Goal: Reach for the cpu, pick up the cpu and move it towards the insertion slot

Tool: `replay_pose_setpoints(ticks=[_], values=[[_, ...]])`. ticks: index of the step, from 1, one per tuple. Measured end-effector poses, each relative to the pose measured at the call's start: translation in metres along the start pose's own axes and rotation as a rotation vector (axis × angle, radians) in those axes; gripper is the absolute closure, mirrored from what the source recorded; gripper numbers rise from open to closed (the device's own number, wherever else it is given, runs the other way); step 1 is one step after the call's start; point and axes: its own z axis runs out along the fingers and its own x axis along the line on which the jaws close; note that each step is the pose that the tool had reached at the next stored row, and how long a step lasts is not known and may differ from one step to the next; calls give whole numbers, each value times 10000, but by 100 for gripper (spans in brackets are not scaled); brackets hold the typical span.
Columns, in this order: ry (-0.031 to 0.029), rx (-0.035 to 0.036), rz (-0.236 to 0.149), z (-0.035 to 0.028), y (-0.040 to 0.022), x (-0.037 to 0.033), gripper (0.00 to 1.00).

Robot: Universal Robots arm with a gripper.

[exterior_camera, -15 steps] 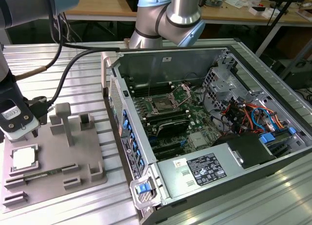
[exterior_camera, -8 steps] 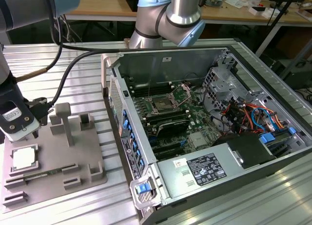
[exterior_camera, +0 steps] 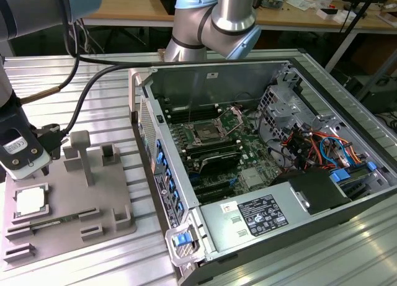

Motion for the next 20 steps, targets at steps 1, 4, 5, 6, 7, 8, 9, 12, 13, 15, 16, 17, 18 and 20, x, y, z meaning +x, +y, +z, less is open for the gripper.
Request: replay_pose_setpoints(ticks=[1,4,5,6,7,8,9,12,13,15,16,17,18,20], values=[[-1,-5,-2,1,0,2,34],[-1,-7,0,2,1,16,34],[-1,-8,0,2,1,21,34],[-1,-7,0,3,1,28,34],[-1,-7,1,3,1,34,34],[-1,-8,1,3,2,41,34],[-1,-8,1,4,2,47,34],[-1,-8,0,6,2,64,34],[-2,-9,0,7,2,65,34],[-1,-8,0,11,1,68,34],[-1,-9,2,14,0,69,34],[-2,-9,2,15,-1,69,34],[-1,-9,1,17,-3,69,34],[-1,-9,1,21,-8,69,34]])
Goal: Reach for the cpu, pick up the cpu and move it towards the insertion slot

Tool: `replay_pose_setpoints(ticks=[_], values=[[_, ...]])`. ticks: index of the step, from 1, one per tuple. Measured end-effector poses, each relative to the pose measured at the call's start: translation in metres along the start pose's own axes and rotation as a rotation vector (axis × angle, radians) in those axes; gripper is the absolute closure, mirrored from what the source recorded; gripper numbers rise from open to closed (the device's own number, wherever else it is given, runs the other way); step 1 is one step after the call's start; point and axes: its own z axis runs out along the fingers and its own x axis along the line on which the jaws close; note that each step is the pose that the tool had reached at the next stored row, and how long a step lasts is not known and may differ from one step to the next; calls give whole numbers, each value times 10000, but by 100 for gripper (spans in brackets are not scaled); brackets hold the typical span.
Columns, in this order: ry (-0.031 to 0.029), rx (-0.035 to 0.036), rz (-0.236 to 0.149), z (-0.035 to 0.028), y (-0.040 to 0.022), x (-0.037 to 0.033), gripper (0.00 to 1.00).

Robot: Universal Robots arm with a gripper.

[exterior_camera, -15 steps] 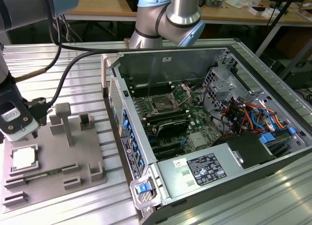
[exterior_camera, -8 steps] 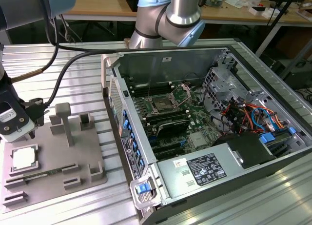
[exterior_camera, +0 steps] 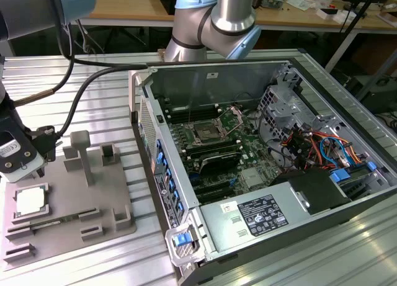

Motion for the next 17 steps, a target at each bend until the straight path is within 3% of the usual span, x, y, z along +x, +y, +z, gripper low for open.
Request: replay_pose_setpoints(ticks=[6,17], values=[[-1,0,-2,19,-9,7,34],[0,0,2,162,-59,10,34]])
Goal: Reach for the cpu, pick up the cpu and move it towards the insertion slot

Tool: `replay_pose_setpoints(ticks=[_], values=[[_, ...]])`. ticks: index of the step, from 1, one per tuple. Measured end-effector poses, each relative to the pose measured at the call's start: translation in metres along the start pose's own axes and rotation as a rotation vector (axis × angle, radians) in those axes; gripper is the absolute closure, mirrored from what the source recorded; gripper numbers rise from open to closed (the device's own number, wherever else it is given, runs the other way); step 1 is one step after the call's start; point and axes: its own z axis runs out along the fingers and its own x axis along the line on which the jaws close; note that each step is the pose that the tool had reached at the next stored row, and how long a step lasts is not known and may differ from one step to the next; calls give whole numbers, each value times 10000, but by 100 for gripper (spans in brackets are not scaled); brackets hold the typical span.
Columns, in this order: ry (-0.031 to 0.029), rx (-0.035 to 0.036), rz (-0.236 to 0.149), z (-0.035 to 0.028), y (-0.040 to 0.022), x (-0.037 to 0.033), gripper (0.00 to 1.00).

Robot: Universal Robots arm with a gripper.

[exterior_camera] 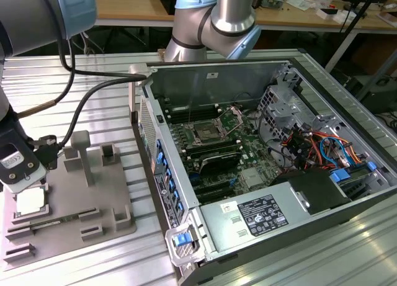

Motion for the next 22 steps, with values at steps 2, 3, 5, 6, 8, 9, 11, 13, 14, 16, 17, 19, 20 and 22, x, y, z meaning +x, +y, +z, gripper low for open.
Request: replay_pose_setpoints(ticks=[2,3,5,6,8,9,11,13,14,16,17,19,20,22], values=[[1,1,-1,26,-4,0,34],[0,1,-1,36,-5,-1,34],[1,1,-1,58,-6,-1,34],[1,0,-1,70,-7,-1,34],[1,1,-1,118,-10,-1,34],[2,1,-1,122,-10,-1,34],[4,3,-1,124,-10,-1,34],[1,1,-1,126,-10,-1,34],[1,1,-1,127,-10,-1,34],[-1,0,-2,131,-10,-1,34],[0,1,-1,133,-10,-1,34],[0,1,-2,140,-11,-1,34],[1,1,-1,145,-11,-2,34],[0,1,-2,153,-12,-2,34]])
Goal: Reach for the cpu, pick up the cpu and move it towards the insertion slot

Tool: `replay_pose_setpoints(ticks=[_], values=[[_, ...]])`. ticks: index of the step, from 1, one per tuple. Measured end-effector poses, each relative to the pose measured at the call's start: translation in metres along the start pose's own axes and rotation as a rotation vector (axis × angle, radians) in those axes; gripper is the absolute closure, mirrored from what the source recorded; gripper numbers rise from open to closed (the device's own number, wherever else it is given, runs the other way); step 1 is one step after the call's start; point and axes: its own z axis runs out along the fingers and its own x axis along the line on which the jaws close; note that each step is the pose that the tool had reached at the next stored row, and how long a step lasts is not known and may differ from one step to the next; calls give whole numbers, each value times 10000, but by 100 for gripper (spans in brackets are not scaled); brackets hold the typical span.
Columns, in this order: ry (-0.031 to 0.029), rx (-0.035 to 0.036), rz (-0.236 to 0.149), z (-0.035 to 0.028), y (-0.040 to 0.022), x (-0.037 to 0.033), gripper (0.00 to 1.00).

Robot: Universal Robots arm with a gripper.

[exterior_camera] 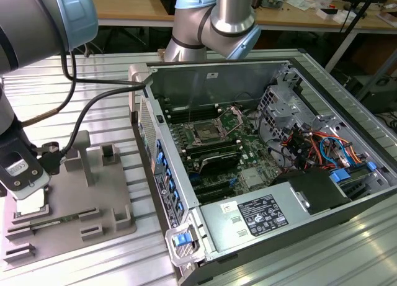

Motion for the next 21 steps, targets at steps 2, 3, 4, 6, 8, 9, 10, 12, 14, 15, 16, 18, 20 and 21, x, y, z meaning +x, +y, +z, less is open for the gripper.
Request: replay_pose_setpoints(ticks=[2,3,4,6,8,9,10,12,14,15,16,18,20,21], values=[[0,0,0,12,-1,0,34],[1,0,0,16,-1,0,34],[2,1,2,19,-2,1,34],[1,1,1,25,-4,1,34],[1,0,1,32,-5,0,34],[0,0,1,56,-7,0,34],[0,2,0,100,-7,-1,34],[11,142,-143,333,-15,42,34],[10,142,-143,356,-17,41,34],[10,142,-143,365,-17,41,34],[11,142,-144,377,-18,41,34],[11,142,-144,393,-19,41,34],[11,142,-144,410,-20,41,34],[13,143,-144,419,-20,41,34]])
